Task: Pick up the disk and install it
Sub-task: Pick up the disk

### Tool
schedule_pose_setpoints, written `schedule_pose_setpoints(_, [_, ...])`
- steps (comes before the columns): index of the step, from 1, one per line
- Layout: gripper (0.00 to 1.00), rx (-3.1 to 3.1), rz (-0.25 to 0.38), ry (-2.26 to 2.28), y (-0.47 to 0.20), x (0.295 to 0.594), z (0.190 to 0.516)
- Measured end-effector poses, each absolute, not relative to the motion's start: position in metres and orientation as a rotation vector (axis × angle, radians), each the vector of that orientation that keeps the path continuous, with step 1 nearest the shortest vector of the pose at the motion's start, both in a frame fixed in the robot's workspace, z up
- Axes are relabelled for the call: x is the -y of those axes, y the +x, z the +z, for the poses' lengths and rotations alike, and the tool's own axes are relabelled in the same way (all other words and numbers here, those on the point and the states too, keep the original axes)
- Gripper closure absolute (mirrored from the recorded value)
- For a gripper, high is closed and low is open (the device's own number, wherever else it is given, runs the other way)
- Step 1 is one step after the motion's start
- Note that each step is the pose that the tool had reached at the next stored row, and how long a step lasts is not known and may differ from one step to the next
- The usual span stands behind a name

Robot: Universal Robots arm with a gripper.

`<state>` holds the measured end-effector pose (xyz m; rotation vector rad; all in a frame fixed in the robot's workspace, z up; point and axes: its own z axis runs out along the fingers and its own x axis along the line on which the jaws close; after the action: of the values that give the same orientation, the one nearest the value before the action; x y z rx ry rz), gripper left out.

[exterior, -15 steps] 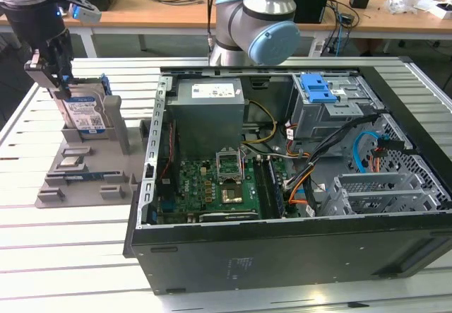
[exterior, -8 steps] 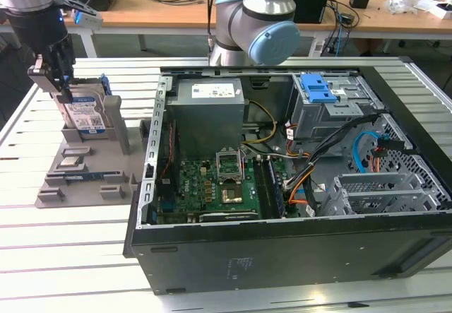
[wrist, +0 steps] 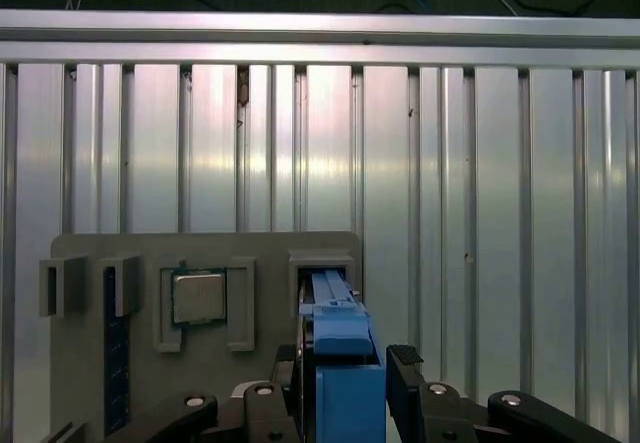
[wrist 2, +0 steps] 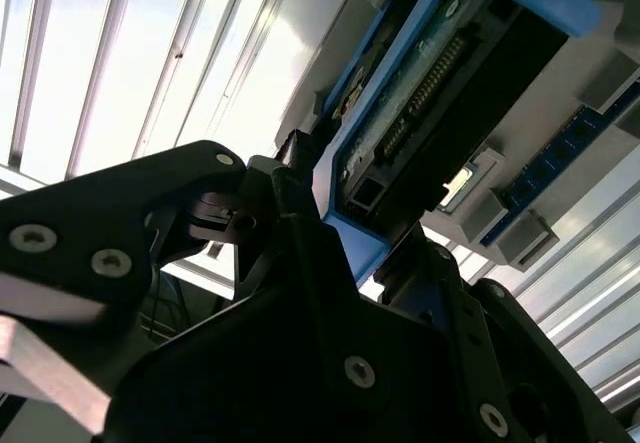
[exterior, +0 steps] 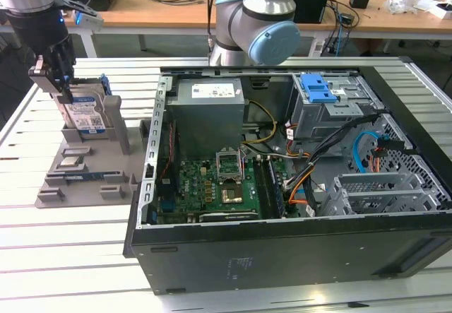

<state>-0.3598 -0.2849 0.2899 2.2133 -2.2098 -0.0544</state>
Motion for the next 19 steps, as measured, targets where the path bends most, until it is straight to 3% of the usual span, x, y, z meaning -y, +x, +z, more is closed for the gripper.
schedule_pose_setpoints(3, [0.53,2.21,-0.054,2.213,-0.3598,0.285,0.2899])
schedule_pose_setpoints(5, [0.63,2.21,-0.055,2.213,-0.3597,0.2849,0.2898])
schedule_pose_setpoints(19, [0.63,2.21,-0.054,2.213,-0.3595,0.2849,0.2898])
